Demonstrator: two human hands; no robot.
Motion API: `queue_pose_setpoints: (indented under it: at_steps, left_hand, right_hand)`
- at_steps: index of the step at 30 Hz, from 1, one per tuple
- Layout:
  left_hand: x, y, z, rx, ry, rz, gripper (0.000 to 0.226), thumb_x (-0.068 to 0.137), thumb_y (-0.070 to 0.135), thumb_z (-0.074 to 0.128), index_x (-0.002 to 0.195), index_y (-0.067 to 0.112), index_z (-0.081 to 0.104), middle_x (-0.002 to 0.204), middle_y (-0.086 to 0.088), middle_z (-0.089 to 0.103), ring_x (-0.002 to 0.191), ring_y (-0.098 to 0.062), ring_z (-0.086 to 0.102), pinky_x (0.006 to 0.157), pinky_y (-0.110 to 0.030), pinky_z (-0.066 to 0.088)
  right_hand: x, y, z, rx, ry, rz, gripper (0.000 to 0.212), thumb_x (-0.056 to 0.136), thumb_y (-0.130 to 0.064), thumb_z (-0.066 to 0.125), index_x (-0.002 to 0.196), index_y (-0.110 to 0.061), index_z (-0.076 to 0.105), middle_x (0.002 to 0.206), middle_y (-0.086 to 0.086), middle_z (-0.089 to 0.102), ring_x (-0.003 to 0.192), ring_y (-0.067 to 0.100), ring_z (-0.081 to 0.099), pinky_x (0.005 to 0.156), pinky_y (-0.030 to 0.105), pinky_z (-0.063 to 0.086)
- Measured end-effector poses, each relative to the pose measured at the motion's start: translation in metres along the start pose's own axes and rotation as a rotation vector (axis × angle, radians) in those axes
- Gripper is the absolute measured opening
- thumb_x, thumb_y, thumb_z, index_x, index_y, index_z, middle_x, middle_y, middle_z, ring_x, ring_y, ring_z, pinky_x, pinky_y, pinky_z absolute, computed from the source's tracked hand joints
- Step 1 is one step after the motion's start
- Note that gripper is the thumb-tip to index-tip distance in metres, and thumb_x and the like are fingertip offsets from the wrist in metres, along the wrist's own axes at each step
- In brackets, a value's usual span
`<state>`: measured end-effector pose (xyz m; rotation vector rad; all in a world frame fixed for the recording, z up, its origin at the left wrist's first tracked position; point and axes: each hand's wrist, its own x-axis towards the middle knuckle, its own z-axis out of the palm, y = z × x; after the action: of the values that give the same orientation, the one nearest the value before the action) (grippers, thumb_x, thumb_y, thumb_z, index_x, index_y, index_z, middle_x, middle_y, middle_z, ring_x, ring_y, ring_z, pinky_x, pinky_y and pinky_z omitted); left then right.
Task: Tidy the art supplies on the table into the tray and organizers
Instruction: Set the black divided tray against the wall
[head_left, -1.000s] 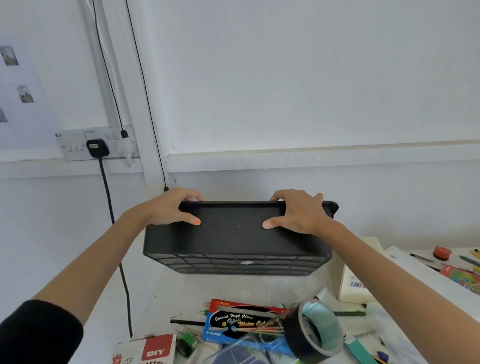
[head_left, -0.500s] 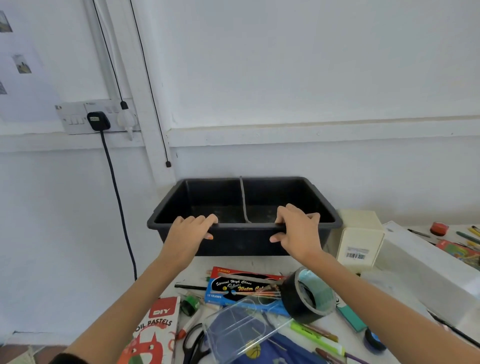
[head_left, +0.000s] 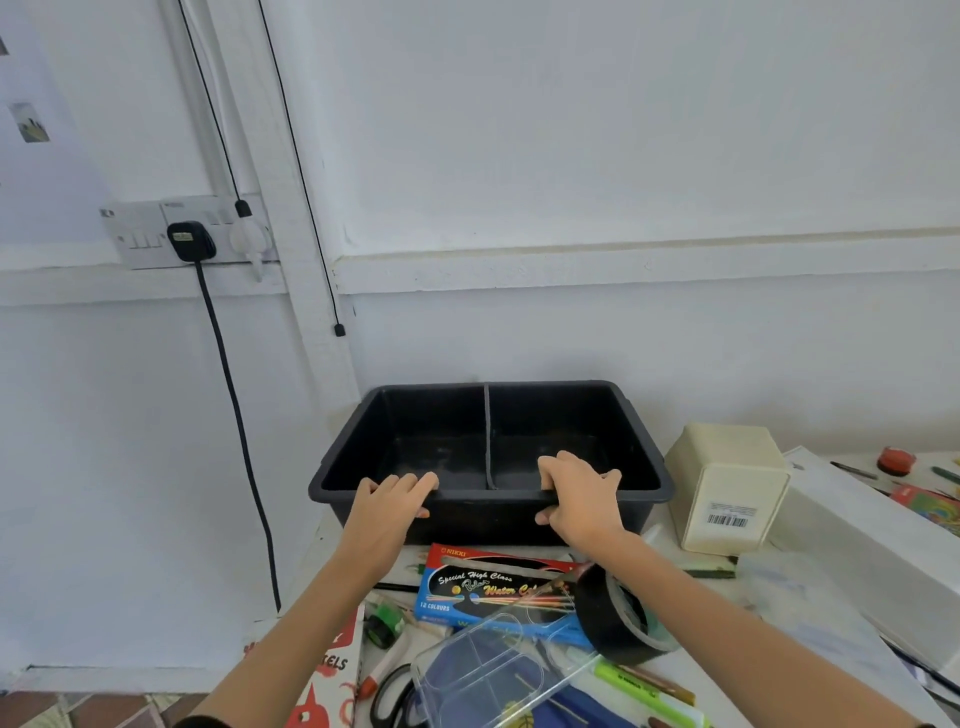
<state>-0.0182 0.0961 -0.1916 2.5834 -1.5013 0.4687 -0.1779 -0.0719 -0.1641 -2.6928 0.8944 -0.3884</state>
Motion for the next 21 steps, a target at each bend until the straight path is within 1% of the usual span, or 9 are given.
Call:
queue_pose_setpoints:
  at_steps: [2, 5, 7, 10, 12, 14, 16, 19, 21]
  left_hand:
    - [-0.001, 0.0, 0.005, 0.027, -0.05, -0.012, 0.036, 0.084, 0.014, 0.068, 0.117, 0.022, 0.056, 0.104, 0.001, 0.065, 0.096, -0.019, 0.06, 0.081, -0.036, 0.043]
    - [0.001, -0.001, 0.016, 0.095, -0.117, -0.06, 0.04, 0.097, 0.019, 0.048, 0.135, 0.024, 0.037, 0.131, 0.002, 0.049, 0.122, -0.017, 0.044, 0.101, -0.035, 0.031]
    - [0.002, 0.001, 0.016, 0.111, -0.143, -0.084, 0.039, 0.099, 0.023, 0.043, 0.137, 0.024, 0.034, 0.135, 0.002, 0.045, 0.125, -0.017, 0.04, 0.103, -0.034, 0.028]
    - [0.002, 0.003, 0.012, 0.093, -0.191, -0.101, 0.033, 0.1, 0.026, 0.039, 0.133, 0.024, 0.035, 0.132, 0.002, 0.046, 0.122, -0.016, 0.041, 0.104, -0.035, 0.029]
    - [0.002, 0.007, 0.005, 0.047, -0.222, -0.131, 0.033, 0.099, 0.025, 0.041, 0.131, 0.025, 0.035, 0.131, 0.001, 0.044, 0.122, -0.017, 0.04, 0.108, -0.041, 0.026]
    - [0.0, 0.017, -0.003, -0.066, -0.239, -0.152, 0.046, 0.092, 0.017, 0.048, 0.135, 0.026, 0.033, 0.136, 0.0, 0.038, 0.129, -0.019, 0.034, 0.113, -0.048, 0.015]
    - [-0.003, 0.035, -0.015, -0.204, -0.156, -0.121, 0.057, 0.085, 0.012, 0.052, 0.137, 0.025, 0.034, 0.139, 0.0, 0.036, 0.132, -0.018, 0.03, 0.115, -0.047, 0.011]
    - [-0.012, 0.075, -0.036, -0.465, 0.087, -0.027, 0.05, 0.083, 0.014, 0.057, 0.13, 0.023, 0.044, 0.13, 0.004, 0.045, 0.118, -0.009, 0.04, 0.107, -0.031, 0.03]
    - [-0.021, 0.104, -0.049, -0.658, 0.09, 0.047, 0.045, 0.085, 0.023, 0.062, 0.127, 0.027, 0.047, 0.124, 0.012, 0.048, 0.113, 0.0, 0.041, 0.099, -0.02, 0.033]
  right_hand:
    - [0.002, 0.002, 0.003, -0.019, -0.037, -0.002, 0.027, 0.083, -0.015, 0.066, 0.082, -0.024, 0.04, 0.1, -0.002, 0.055, 0.091, 0.014, 0.049, 0.107, 0.049, 0.026]
    - [0.004, 0.003, 0.008, -0.107, -0.145, -0.011, 0.019, 0.088, -0.021, 0.062, 0.102, -0.024, 0.049, 0.113, -0.001, 0.057, 0.107, 0.018, 0.051, 0.109, 0.053, 0.02]
    - [0.006, 0.004, 0.012, -0.188, -0.19, -0.035, 0.025, 0.092, -0.024, 0.057, 0.115, -0.023, 0.051, 0.121, 0.0, 0.056, 0.116, 0.021, 0.048, 0.109, 0.055, 0.018]
    - [0.01, 0.007, 0.014, -0.224, -0.211, -0.062, 0.028, 0.093, -0.027, 0.056, 0.12, -0.023, 0.051, 0.122, 0.0, 0.057, 0.119, 0.022, 0.048, 0.109, 0.055, 0.019]
    - [0.012, 0.01, 0.012, -0.147, -0.23, -0.076, 0.031, 0.09, -0.029, 0.06, 0.119, -0.024, 0.051, 0.121, -0.001, 0.059, 0.117, 0.021, 0.049, 0.108, 0.052, 0.021]
    - [0.013, 0.015, 0.006, -0.012, -0.279, -0.119, 0.041, 0.085, -0.033, 0.066, 0.121, -0.026, 0.049, 0.122, -0.002, 0.057, 0.118, 0.019, 0.048, 0.107, 0.05, 0.023]
    - [0.009, 0.021, -0.002, 0.204, -0.295, -0.151, 0.046, 0.082, -0.035, 0.069, 0.124, -0.027, 0.049, 0.121, -0.003, 0.056, 0.117, 0.016, 0.048, 0.107, 0.048, 0.029]
    - [-0.005, 0.032, -0.016, 0.428, -0.123, -0.172, 0.039, 0.084, -0.03, 0.068, 0.12, -0.026, 0.053, 0.116, -0.004, 0.054, 0.109, 0.011, 0.049, 0.101, 0.037, 0.041]
    - [-0.015, 0.041, -0.027, 0.499, 0.019, -0.183, 0.031, 0.086, -0.025, 0.066, 0.115, -0.024, 0.056, 0.111, -0.005, 0.055, 0.104, 0.009, 0.051, 0.093, 0.024, 0.044]
